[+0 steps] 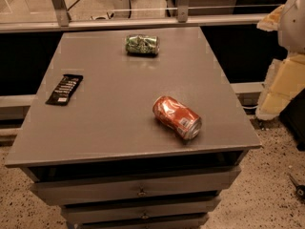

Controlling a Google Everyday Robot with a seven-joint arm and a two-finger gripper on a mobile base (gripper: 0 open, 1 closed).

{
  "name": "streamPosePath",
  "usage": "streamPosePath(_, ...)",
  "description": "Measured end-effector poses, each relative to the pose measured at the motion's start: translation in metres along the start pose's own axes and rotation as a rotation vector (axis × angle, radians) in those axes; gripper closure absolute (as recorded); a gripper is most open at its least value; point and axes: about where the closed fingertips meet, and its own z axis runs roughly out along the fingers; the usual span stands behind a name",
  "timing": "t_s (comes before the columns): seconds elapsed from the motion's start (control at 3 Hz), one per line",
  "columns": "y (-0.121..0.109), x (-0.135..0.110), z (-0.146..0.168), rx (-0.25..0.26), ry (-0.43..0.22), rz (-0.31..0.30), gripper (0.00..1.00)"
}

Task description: Move rxbar chocolate near coke can

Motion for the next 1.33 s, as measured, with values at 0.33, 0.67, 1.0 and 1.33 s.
streamPosePath(0.33,0.000,0.000,0.000,0.000,0.000,0.000,0.00)
streamPosePath(0.67,-0.008,-0.020,0.018,-0.010,-0.068,-0.023,0.00)
streamPosePath(1.0,-0.016,-0.072,0.057,-0.039,-0.190,-0.054,0.00)
streamPosePath(1.33,-0.031,-0.151,0.096,-0.042,-0.345,-0.097,0.00)
